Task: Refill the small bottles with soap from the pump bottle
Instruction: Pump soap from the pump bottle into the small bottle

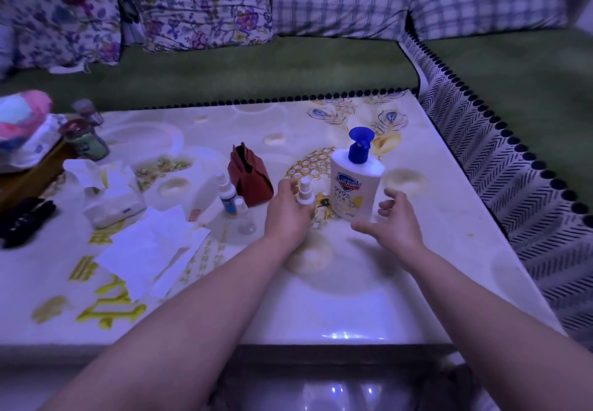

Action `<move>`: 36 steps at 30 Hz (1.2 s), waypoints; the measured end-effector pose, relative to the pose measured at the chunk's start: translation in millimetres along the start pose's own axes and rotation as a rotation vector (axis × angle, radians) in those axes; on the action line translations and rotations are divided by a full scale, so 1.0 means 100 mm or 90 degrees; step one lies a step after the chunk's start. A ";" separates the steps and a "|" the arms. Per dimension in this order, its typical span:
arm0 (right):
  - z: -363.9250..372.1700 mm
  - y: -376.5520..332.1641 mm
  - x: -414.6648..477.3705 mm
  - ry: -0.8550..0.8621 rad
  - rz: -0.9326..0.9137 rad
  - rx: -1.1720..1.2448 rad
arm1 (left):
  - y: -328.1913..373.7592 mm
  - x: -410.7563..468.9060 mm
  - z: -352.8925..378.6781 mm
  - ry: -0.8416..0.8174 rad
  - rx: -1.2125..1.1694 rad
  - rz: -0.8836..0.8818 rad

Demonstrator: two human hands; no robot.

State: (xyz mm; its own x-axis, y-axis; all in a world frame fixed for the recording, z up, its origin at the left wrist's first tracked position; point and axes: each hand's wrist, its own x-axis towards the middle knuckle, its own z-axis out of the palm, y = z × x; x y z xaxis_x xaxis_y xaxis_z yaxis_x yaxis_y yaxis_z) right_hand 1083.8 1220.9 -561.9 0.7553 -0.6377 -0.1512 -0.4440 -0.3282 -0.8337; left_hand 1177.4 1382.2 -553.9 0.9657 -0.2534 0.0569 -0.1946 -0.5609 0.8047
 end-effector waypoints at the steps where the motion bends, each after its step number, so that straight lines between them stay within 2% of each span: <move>1: 0.00 0.00 -0.03 0.004 0.012 -0.007 | 0.01 -0.02 -0.01 0.000 0.005 0.004; 4: 0.01 0.02 -0.13 -0.010 0.035 -0.045 | 0.03 -0.10 -0.06 -0.009 0.025 0.002; 9: 0.04 0.02 -0.31 -0.095 0.016 -0.097 | 0.04 -0.32 -0.14 -0.041 0.058 -0.022; 16: 0.01 -0.04 -0.56 -0.085 -0.025 -0.104 | 0.00 -0.58 -0.22 -0.080 0.070 -0.041; 25: -0.03 -0.05 -0.70 -0.114 -0.033 -0.174 | 0.30 -0.30 -0.37 -0.008 0.060 -0.005; 31: -0.11 -0.07 -0.73 -0.151 -0.056 -0.114 | 0.49 -0.09 -0.31 -0.058 0.133 0.030; 36: -0.08 -0.04 -0.71 -0.157 -0.076 -0.092 | 0.49 -0.09 -0.30 -0.013 0.122 0.041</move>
State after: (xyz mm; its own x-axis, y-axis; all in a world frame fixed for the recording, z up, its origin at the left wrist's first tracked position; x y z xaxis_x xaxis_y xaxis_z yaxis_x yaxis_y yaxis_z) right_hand 1027.7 1262.1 -543.9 0.8929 -0.4059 -0.1951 -0.3950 -0.4976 -0.7723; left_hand 1164.8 1380.9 -497.0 0.9470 -0.3080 0.0912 -0.2867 -0.6825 0.6723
